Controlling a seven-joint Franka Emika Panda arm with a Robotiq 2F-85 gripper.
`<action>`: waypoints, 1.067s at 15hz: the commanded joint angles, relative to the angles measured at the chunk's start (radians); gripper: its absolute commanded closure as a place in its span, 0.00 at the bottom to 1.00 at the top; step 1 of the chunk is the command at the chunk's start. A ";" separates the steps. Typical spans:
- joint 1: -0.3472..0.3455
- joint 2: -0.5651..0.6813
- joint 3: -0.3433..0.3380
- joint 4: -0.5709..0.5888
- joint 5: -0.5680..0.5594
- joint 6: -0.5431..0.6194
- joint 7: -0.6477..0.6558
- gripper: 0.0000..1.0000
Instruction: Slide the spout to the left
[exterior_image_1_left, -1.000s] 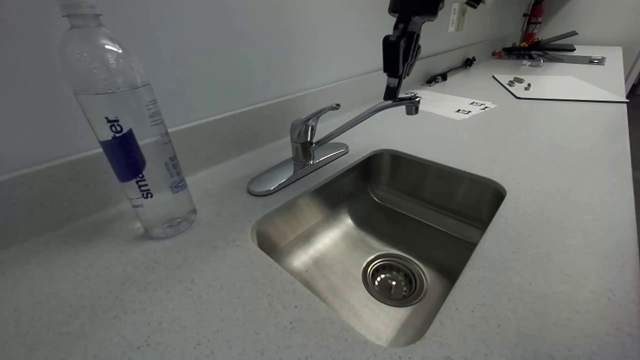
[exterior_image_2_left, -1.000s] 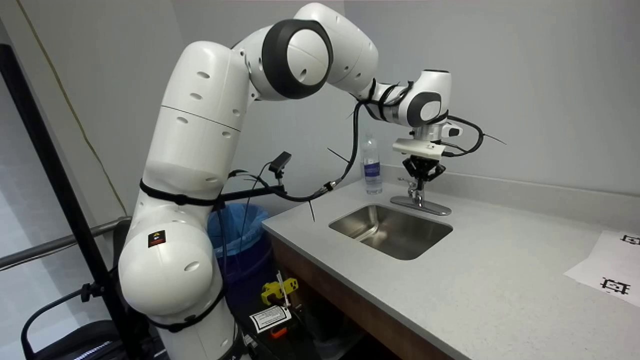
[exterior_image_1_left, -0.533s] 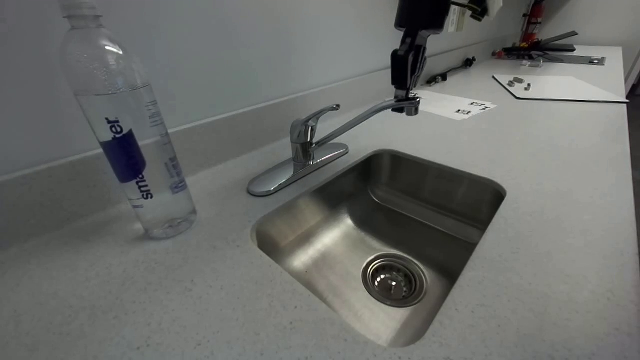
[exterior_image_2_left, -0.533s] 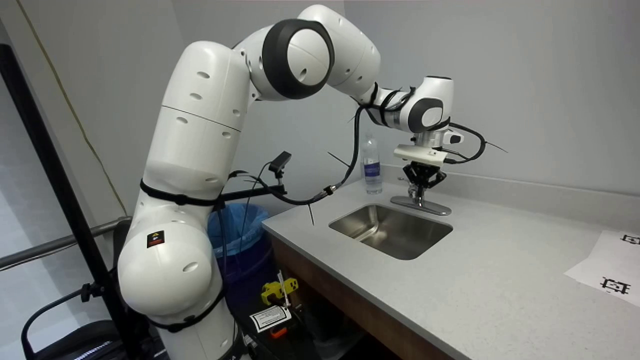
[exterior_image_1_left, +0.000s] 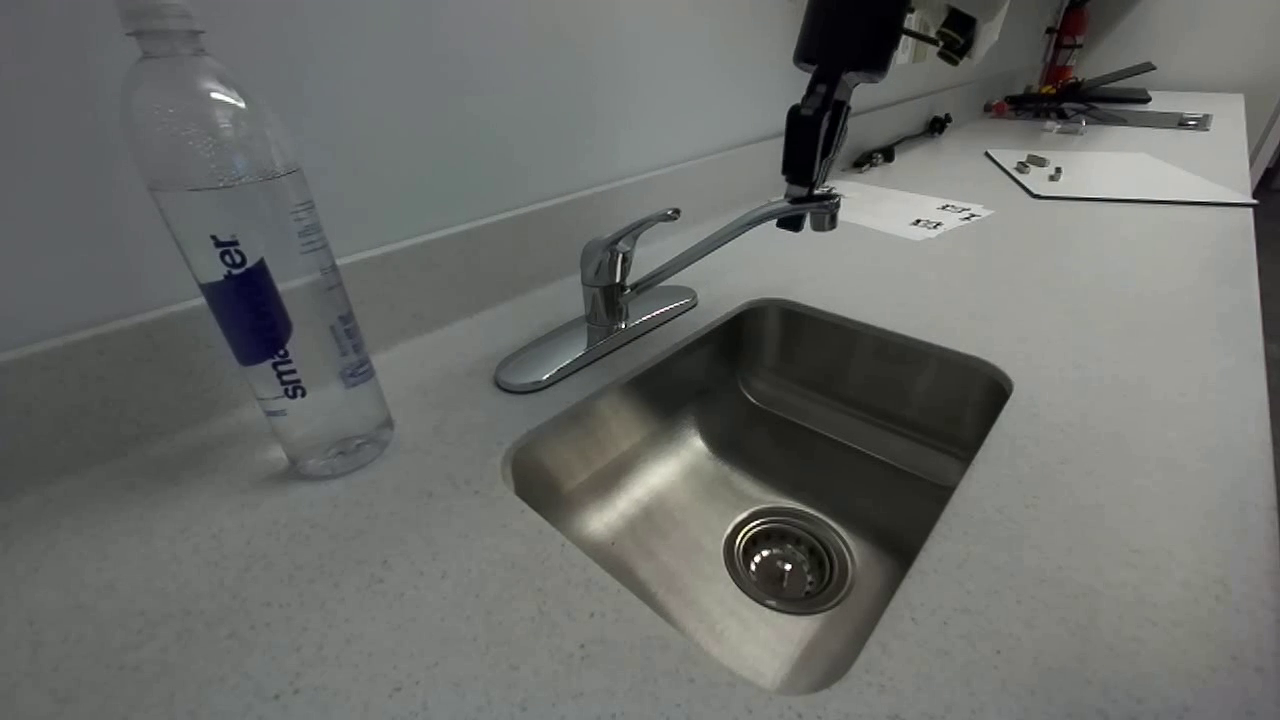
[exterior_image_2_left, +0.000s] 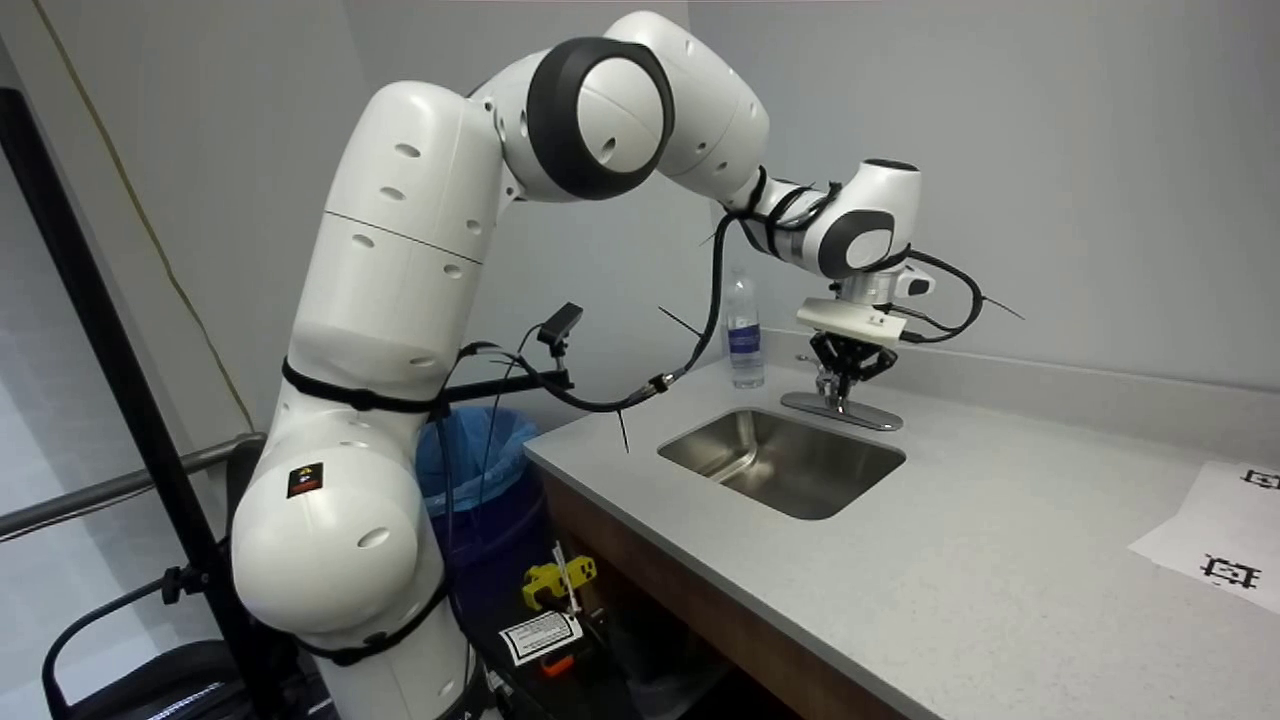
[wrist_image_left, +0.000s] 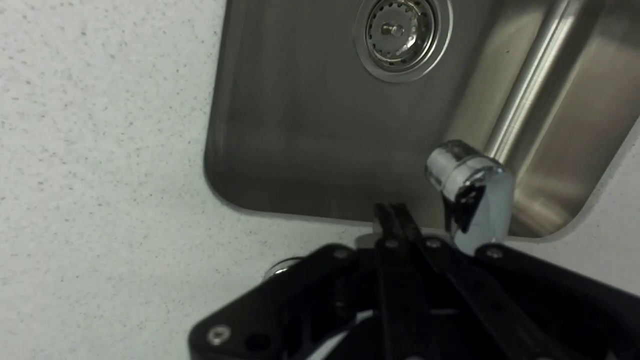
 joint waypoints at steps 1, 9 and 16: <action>-0.053 0.004 0.059 -0.030 0.095 0.042 -0.119 1.00; -0.013 -0.242 0.168 -0.365 0.258 0.158 -0.153 1.00; 0.015 -0.287 0.241 -0.500 0.454 0.387 -0.356 1.00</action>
